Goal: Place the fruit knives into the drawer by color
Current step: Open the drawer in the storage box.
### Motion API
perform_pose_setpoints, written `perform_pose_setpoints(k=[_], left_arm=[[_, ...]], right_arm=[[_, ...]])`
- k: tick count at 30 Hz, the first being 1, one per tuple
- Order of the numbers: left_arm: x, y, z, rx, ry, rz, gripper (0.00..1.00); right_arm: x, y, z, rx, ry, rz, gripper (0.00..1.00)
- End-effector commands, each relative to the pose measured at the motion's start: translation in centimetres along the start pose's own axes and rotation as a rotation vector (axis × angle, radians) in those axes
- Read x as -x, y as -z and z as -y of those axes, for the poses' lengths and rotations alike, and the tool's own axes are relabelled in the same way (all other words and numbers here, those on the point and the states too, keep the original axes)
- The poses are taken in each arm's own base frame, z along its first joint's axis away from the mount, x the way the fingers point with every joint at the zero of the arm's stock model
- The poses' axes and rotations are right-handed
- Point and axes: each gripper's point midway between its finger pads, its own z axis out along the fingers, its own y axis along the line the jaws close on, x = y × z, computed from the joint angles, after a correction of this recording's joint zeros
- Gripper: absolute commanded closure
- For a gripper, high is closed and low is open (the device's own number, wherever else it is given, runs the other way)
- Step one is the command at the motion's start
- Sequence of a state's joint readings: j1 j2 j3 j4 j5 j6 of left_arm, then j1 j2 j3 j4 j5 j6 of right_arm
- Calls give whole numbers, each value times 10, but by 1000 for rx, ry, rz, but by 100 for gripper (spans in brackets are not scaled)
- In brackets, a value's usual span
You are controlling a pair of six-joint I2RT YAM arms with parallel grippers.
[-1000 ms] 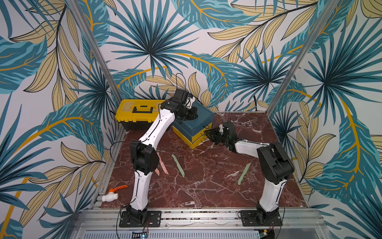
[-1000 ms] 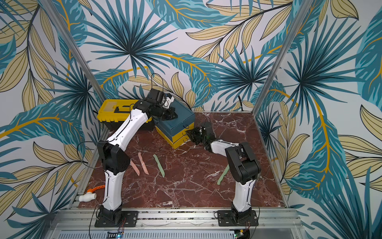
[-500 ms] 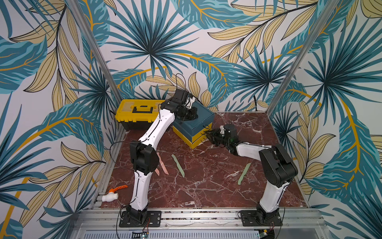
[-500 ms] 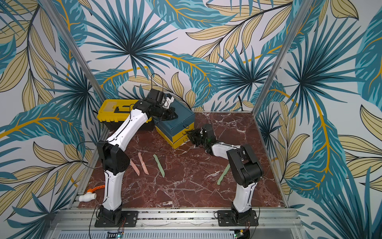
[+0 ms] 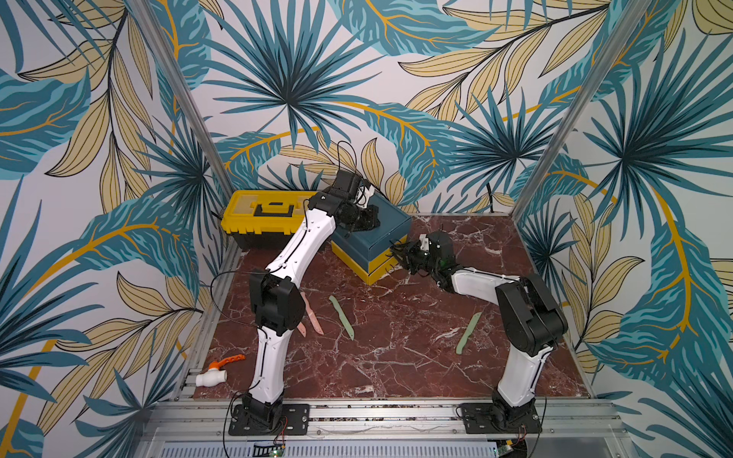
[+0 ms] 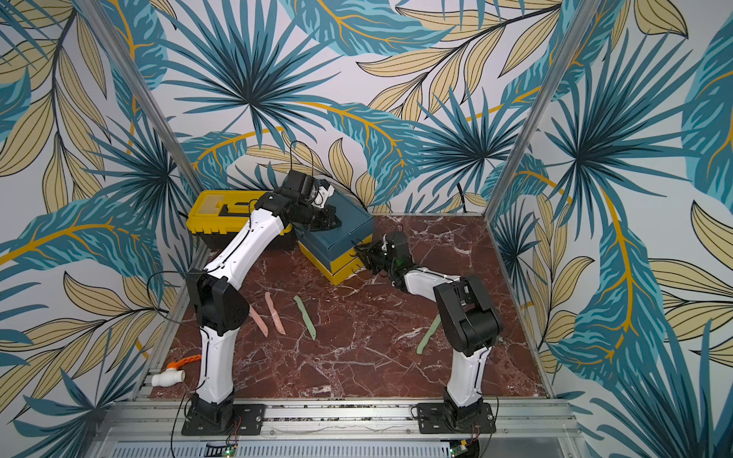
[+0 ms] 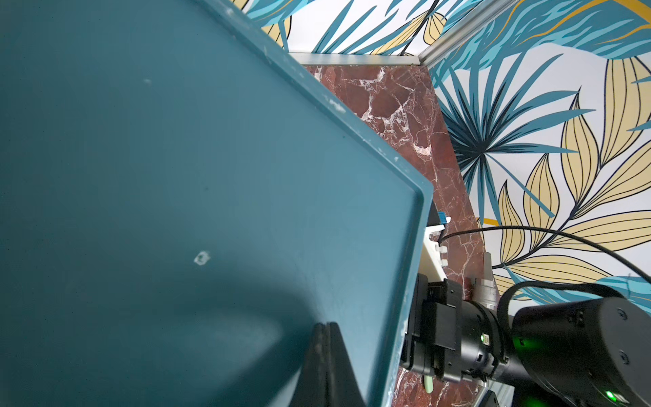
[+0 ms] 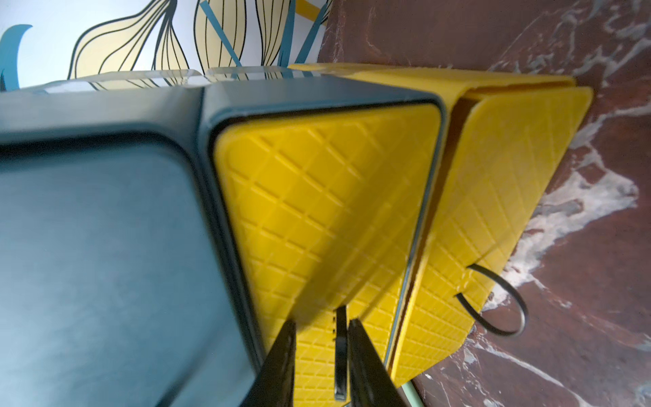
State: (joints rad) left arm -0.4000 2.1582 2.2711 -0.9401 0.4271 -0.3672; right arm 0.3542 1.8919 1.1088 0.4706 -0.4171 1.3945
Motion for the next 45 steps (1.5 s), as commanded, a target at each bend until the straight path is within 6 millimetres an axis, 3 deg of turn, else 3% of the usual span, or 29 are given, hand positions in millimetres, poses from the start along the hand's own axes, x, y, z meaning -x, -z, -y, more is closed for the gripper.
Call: perform_pose_setpoints(k=[1, 6, 12, 17, 31, 45], left_arm=[[-47, -20, -33, 96, 81, -172, 100], [-47, -20, -34, 97, 80, -172, 100], [-47, -18, -35, 101, 80, -175, 100], [-46, -18, -35, 101, 74, -172, 100], [-44, -12, -38, 97, 72, -167, 100], [-44, -10, -41, 88, 70, -173, 100]], right_arm=[[-4, -8, 9, -35, 18, -24, 76], [-4, -12, 17, -52, 8, -33, 82], [-6, -12, 21, -56, 9, -41, 98], [-5, 3, 19, -59, 22, -33, 99], [-2, 79, 36, -113, 39, 0, 99], [-3, 100, 61, -202, 47, 21, 99]])
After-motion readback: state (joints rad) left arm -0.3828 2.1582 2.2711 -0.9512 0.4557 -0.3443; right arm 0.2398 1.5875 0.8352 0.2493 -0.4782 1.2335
